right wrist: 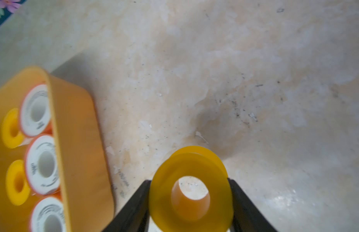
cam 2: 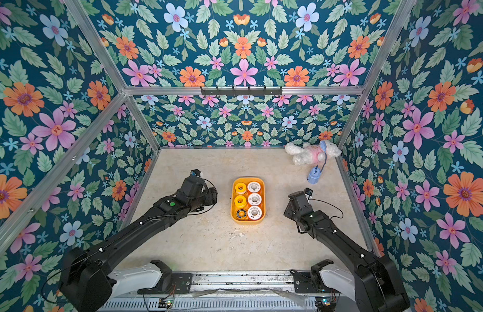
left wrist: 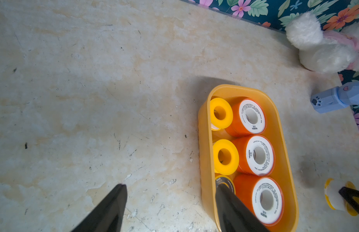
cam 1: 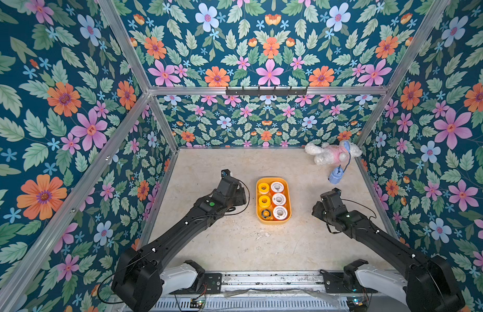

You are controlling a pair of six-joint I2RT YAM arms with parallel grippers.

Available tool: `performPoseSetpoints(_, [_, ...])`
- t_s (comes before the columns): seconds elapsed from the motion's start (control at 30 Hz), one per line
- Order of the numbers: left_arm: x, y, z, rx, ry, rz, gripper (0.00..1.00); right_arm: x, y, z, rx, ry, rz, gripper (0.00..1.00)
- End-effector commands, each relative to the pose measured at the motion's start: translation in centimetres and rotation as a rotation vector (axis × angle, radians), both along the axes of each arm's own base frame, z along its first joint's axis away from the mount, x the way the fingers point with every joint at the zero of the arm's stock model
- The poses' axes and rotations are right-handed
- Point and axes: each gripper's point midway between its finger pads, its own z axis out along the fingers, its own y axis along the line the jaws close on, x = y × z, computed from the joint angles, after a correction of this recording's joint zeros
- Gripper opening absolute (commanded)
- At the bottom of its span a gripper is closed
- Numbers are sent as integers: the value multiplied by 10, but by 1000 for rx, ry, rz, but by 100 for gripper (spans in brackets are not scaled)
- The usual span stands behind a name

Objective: Put the sealing tape into the storage box
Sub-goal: Pick up the sealing tape at the center of the board, then place the sealing tape in the storage box.

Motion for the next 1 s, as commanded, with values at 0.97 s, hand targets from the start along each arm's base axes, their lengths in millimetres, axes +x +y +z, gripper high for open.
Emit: performPoseSetpoints(0.97, [4,-3,5,-27,-21,8,76,5,220,56,227,-116,675,63])
